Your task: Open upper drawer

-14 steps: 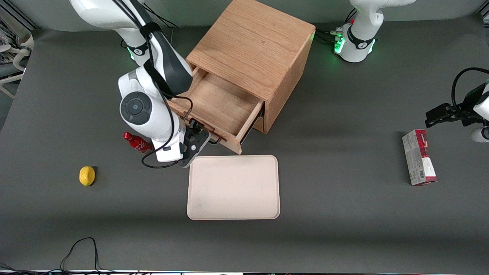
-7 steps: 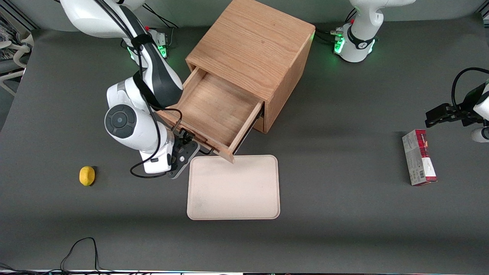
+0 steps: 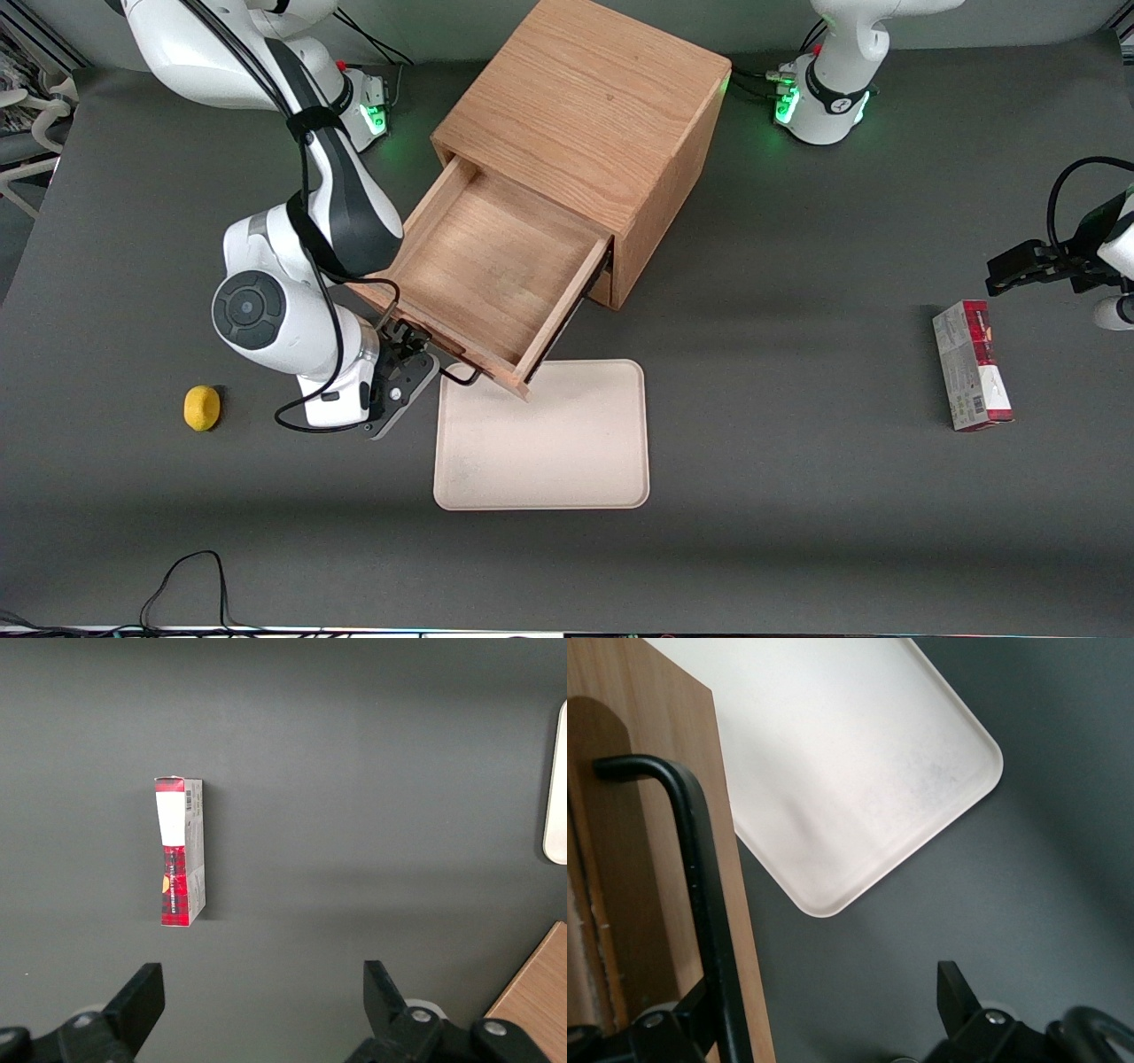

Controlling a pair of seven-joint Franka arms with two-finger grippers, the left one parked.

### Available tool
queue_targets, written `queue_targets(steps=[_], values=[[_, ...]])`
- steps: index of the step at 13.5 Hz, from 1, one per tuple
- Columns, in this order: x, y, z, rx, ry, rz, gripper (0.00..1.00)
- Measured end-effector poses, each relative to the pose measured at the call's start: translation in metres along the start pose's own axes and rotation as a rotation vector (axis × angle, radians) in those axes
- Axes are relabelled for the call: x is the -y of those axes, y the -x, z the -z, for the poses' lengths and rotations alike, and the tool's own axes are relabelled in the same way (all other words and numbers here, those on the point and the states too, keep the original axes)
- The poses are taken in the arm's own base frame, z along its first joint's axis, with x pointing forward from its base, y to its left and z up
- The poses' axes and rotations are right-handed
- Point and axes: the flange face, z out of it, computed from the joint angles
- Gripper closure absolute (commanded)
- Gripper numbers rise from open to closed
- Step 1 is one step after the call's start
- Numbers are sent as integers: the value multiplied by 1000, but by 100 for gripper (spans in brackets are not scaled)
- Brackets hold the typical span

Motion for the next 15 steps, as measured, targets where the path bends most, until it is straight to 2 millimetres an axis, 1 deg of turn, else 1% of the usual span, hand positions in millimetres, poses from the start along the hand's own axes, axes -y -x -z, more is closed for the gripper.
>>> queue_targets(steps=[2,3,4,5,7,9,10,12,15], values=[[1,-1,1,-1,0,2,0],[2,-2,4,0,-2,5,0],[3,-4,11,-1,-3,8,0],[3,-6,25,-8,1,11,0],[5,-10,59,-31,13,19,0],[1,-8,90,-47,23,14,0],[-5,-3,105,-55,28,2,0],[-23,13,136,-80,43,-61,0],[-48,56,183,-92,53,-202,0]])
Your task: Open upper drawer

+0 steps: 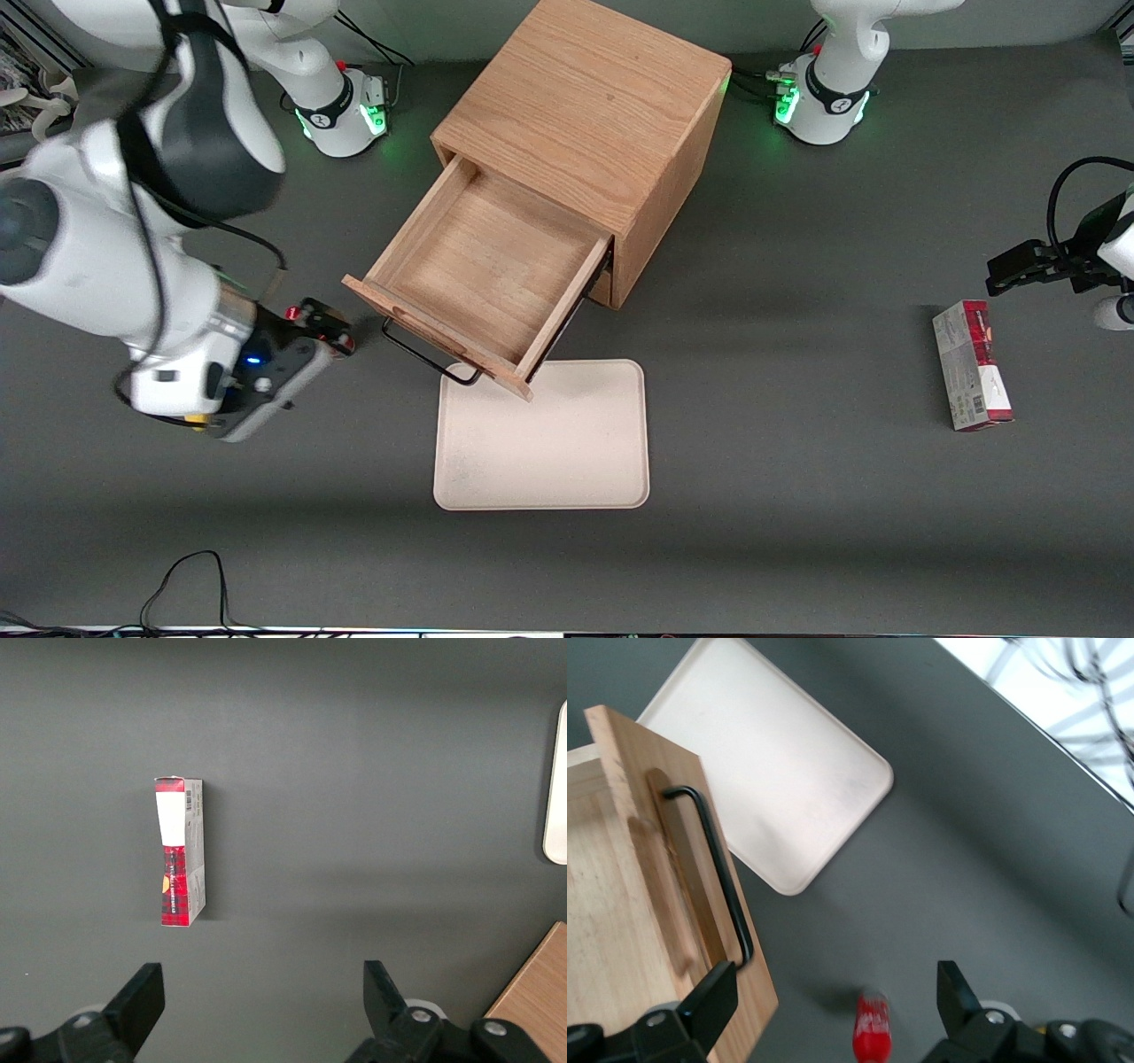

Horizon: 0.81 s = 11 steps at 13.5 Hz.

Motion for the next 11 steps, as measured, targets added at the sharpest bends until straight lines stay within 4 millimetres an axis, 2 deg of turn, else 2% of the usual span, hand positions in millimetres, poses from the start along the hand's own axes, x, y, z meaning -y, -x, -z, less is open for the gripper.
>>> queue_targets(steps=[2,4,7,11], values=[[-24,27,27,14,16,-132,0],[-44,51,42,45,21,-263,0],[-69,76,49,77,46,-412,0],[-111,131,55,71,30,-581,0]])
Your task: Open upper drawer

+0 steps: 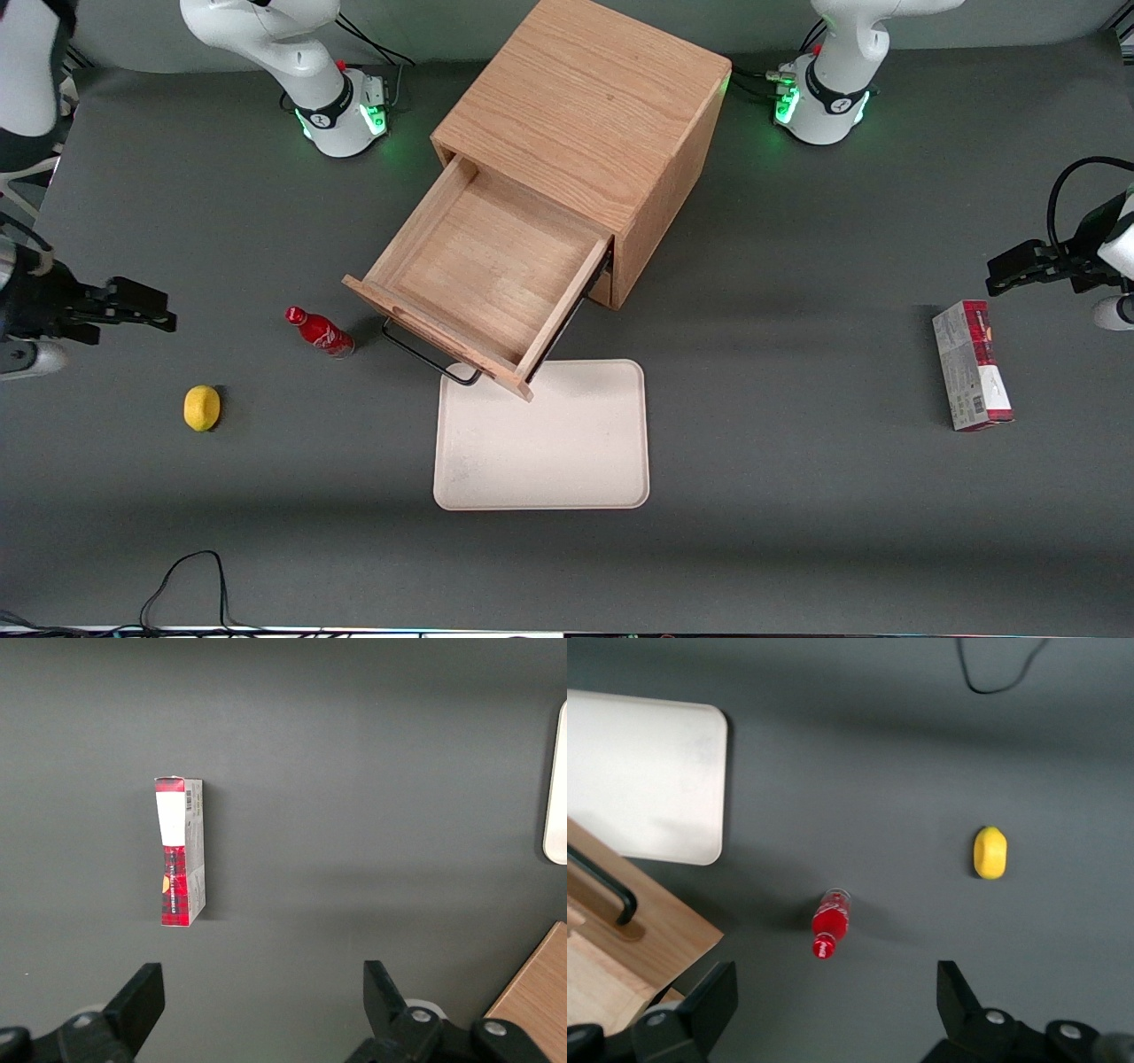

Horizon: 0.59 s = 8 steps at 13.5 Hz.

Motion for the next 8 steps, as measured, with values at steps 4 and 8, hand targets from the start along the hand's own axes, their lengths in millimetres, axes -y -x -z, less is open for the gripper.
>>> queue_targets(steps=[4,8], values=[[-27,34,4,-54,2,-65,0],[-28,47,2,-50,14,-104,0]])
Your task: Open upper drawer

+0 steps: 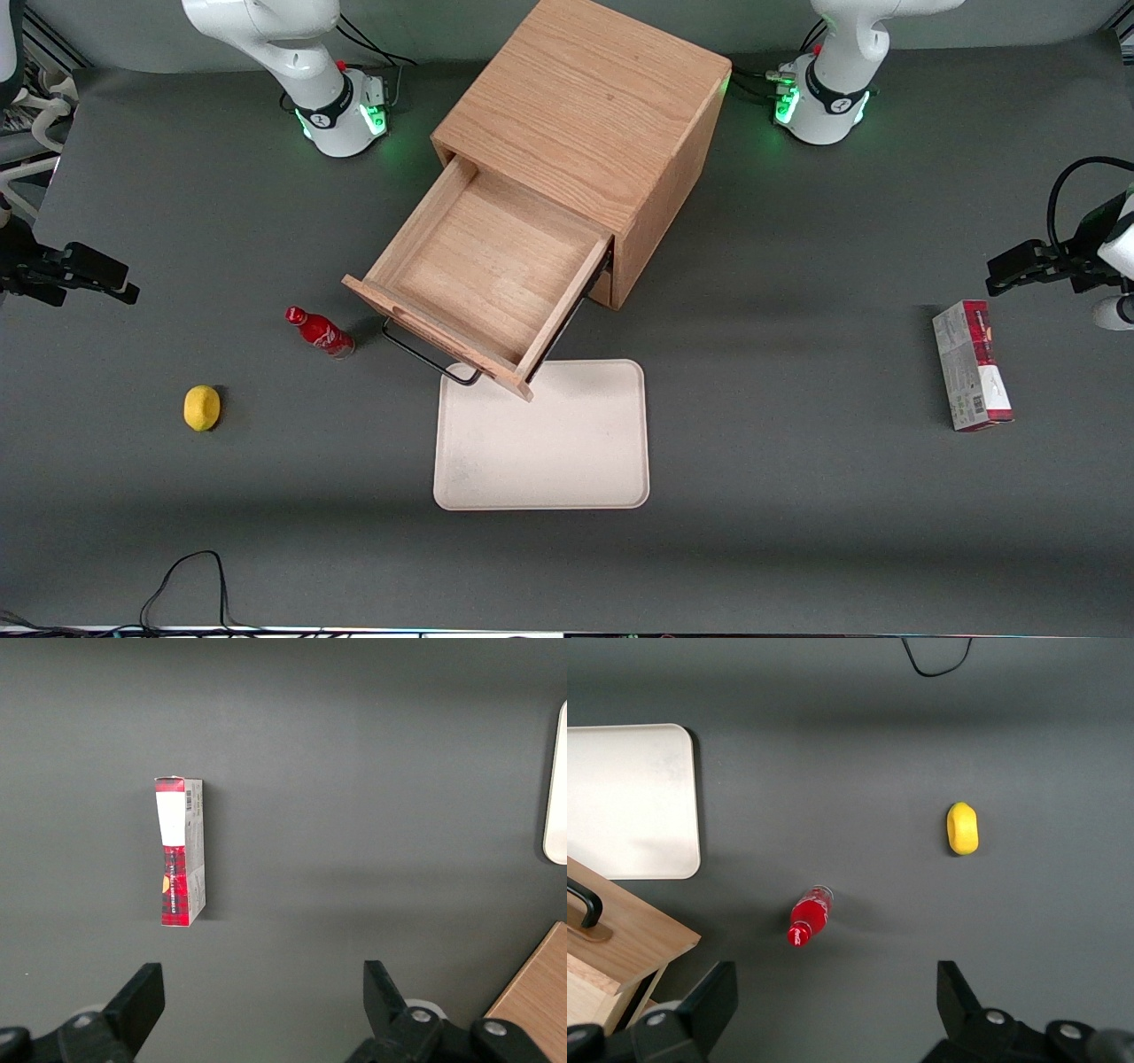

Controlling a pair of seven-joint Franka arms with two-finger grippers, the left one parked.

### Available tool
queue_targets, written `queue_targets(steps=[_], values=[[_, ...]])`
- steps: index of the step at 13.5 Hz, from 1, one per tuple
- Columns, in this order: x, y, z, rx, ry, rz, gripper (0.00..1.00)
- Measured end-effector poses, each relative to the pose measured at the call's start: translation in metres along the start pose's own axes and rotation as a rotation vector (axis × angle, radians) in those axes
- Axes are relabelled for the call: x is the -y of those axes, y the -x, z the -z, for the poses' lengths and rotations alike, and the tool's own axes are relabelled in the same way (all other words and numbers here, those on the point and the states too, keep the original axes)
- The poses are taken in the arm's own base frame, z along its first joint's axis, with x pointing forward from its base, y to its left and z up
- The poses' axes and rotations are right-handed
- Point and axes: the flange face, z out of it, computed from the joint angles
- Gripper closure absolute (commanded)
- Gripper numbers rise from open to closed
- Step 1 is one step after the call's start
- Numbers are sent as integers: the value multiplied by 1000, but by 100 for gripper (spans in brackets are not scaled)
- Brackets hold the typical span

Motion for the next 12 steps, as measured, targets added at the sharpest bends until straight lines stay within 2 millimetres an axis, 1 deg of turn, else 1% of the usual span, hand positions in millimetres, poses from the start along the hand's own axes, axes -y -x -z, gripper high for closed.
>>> queue_targets(steps=[3,12], values=[[-2,0,-2,5,28,2,0],[-5,-1,-4,8,30,-10,0]])
